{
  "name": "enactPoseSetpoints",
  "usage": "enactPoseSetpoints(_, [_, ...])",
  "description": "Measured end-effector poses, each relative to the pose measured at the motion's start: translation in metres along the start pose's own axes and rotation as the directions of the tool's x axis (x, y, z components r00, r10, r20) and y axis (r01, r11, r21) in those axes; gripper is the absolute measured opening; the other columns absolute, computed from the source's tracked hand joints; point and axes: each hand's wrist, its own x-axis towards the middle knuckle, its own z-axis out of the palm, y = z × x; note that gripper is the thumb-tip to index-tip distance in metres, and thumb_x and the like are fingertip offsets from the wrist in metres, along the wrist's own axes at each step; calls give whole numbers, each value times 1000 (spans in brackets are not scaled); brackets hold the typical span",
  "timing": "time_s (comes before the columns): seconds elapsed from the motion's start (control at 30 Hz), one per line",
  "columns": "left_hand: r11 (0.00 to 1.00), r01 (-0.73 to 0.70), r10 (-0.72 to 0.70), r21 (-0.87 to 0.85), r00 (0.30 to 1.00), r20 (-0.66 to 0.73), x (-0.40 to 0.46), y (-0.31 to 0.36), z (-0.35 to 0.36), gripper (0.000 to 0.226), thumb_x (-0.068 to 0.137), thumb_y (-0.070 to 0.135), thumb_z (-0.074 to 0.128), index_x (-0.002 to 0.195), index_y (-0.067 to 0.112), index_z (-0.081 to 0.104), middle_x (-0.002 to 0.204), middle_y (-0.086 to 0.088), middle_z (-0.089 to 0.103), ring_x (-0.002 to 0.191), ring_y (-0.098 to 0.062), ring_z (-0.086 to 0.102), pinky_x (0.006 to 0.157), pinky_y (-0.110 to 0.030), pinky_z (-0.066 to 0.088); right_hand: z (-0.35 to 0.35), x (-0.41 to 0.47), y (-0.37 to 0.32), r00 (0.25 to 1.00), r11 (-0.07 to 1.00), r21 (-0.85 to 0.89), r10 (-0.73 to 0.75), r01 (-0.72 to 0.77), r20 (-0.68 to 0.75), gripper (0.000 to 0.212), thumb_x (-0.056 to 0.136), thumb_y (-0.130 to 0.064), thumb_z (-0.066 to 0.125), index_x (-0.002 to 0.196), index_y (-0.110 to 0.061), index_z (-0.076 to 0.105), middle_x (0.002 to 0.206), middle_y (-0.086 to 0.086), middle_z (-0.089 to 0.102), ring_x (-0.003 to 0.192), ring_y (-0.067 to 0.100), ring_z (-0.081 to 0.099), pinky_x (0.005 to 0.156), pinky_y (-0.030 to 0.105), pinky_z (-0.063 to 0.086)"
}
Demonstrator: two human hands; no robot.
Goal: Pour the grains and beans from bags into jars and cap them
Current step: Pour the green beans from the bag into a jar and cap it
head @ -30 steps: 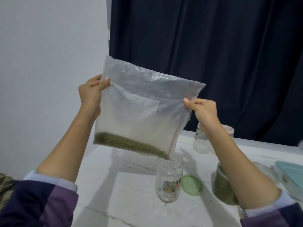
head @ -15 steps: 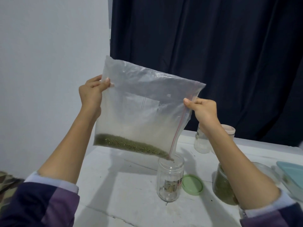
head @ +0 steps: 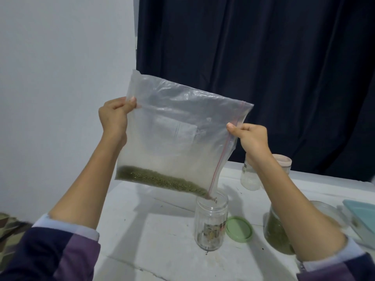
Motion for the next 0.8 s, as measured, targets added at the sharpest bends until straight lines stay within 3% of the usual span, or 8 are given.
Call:
enactPoseSetpoints(0.1, [1000,-11,11,12,1000,-23,-1,-1,2,15,81,18,73,87,4,72,92,15,64,85,3,62,77,-12,47,0,-1,1,1000,1000,-1,13,-13,-4,13,85,-15,71,86,-2,71,82,0,69,70,2,61,44,0,38])
enactPoseSetpoints(0.2, [999,-23,24,22,999,-29,-1,-1,3,11,83,17,72,82,6,72,82,18,66,79,8,60,73,-6,44,1,1,3,999,1000,17,11,-11,-32,14,85,-15,72,82,-2,71,83,3,71,70,4,64,46,2,40])
enactPoseSetpoints(0.33, [999,-51,51,2,997,-58,1,-1,5,26,81,18,73,97,-3,70,106,7,59,84,4,58,67,-2,44,1,0,3,1000,1000,19,3,-2,-30,16,85,-15,71,74,-4,68,79,4,69,70,8,63,47,3,41])
enactPoseSetpoints(0.63, [1000,-25,25,3,997,-71,3,-4,6,32,80,19,75,104,-1,70,96,18,60,84,7,58,77,-8,45,3,-1,1,1000,1000,9,-8,8,-8,12,85,-15,71,78,-5,70,82,2,71,73,7,65,48,2,42])
enactPoseSetpoints(0.7, [999,-30,29,-11,996,-81,3,-3,5,29,81,19,74,101,-1,71,102,14,60,86,6,58,73,-6,45,2,-1,1,1000,1000,23,-13,14,-24,15,85,-15,71,72,-7,69,81,4,71,72,8,66,48,2,42])
enactPoseSetpoints(0.8, [999,-34,34,1,995,-92,3,-4,5,29,80,19,75,101,0,71,101,14,60,84,6,59,74,-6,45,2,-2,-1,1000,1000,17,-8,9,-7,13,85,-14,71,78,-4,70,82,3,71,72,6,65,47,1,41])
